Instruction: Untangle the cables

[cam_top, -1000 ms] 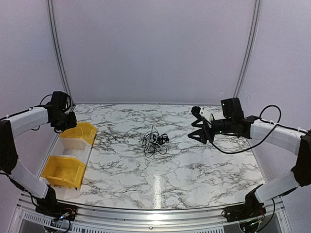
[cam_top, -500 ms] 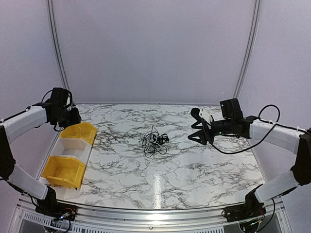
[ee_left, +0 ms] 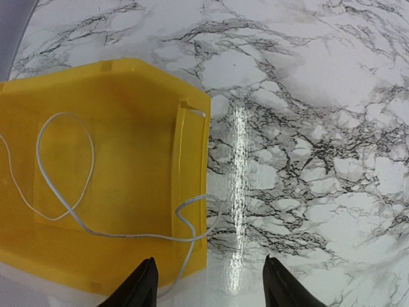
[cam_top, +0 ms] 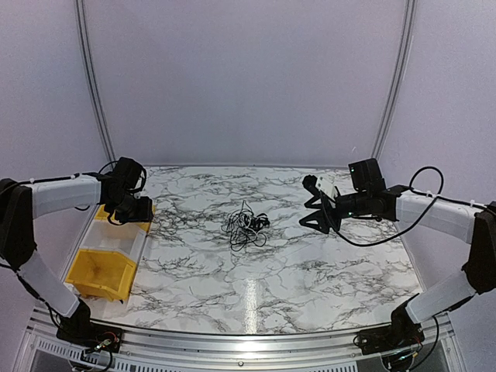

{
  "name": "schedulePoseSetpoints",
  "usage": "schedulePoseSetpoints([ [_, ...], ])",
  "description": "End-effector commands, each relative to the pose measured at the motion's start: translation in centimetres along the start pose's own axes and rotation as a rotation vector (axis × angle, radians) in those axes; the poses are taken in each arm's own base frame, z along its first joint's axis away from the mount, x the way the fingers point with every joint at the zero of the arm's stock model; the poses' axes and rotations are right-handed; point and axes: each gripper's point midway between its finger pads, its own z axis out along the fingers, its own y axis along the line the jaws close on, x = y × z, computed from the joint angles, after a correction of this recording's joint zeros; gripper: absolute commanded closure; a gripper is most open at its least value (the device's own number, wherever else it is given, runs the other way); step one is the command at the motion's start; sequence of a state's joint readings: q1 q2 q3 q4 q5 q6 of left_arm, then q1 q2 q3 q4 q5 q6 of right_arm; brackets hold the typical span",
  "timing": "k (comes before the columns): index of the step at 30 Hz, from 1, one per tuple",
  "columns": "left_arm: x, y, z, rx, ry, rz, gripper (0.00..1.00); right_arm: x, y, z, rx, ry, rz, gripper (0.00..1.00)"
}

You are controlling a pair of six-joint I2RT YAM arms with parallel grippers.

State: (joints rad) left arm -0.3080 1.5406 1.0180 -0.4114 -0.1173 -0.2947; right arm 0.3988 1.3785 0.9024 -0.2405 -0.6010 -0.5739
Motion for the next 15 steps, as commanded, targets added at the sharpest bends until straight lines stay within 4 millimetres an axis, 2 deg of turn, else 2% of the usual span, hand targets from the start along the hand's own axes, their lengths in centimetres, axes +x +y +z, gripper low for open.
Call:
schedulePoseSetpoints([
  [1,-0.4,0.5,1.1,-0.079,0.02,0.019,0.41,-0.8,-0.3,-0.2,0.003,-0.015,-0.015,0.35],
  [5,-1.4,0.9,2.0,-0.126,0.012,0.018,0.47,-0.9,-0.3,-0.3,0.005,-0.016,-0.02,0.35],
  [8,-2.1,0.9,2.3,-0.142,0.005,0.017,0.63,-0.9,-0.3,-0.3,0.006,-0.016,-0.022,0.34],
  [13,-3.8,1.2,1.6,-0.17,-0.041,0.016,0.87,-0.7,-0.3,-0.2,0.0,-0.012,-0.022,0.35],
  [15,-4.1,1.2,1.7,-0.172,-0.043,0.021,0.92,-0.8,-0.2,-0.3,0.0,-0.013,-0.023,0.35],
])
